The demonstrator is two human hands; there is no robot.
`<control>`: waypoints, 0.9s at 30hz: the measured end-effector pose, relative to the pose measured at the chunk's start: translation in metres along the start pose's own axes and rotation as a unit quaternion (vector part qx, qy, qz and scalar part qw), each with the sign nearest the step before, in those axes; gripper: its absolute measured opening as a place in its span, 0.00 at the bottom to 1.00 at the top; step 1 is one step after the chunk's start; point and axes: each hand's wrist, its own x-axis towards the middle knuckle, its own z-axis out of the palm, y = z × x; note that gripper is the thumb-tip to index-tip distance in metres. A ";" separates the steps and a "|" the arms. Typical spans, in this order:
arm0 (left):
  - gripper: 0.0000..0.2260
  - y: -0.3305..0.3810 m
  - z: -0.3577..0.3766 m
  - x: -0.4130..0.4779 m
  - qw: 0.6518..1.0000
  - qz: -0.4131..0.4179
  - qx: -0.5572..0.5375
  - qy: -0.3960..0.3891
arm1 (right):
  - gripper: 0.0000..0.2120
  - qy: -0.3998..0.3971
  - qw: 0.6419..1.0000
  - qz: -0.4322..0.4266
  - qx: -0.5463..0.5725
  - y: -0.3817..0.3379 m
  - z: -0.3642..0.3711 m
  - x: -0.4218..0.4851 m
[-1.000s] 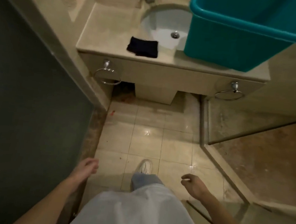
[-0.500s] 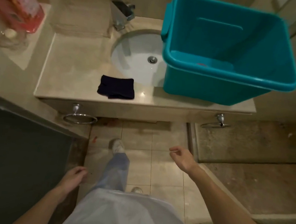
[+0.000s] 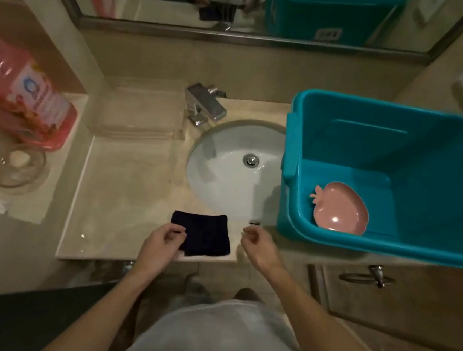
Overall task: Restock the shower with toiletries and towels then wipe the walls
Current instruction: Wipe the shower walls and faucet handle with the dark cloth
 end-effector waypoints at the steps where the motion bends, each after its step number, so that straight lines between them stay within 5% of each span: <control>1: 0.06 0.006 0.000 0.008 0.999 0.014 0.023 0.033 | 0.16 -0.008 1.000 0.010 0.009 -0.006 0.005 0.009; 5: 0.15 0.015 0.008 0.028 0.989 -0.002 0.084 0.121 | 0.21 -0.034 0.999 0.037 -0.007 -0.025 0.023 0.025; 12: 0.22 0.022 0.025 0.029 0.992 -0.061 0.065 0.093 | 0.26 -0.026 0.995 0.089 -0.041 -0.043 0.042 0.036; 15: 0.24 0.017 0.024 0.033 0.990 -0.081 0.074 0.088 | 0.19 -0.032 0.992 0.105 -0.061 -0.044 0.046 0.041; 22: 0.16 0.008 0.020 0.028 0.989 -0.009 0.146 0.030 | 0.06 -0.028 0.998 0.021 -0.043 -0.047 0.035 0.020; 27: 0.12 0.017 0.036 0.030 0.985 0.022 0.120 -0.118 | 0.09 -0.100 0.994 -0.001 0.034 -0.012 -0.018 0.001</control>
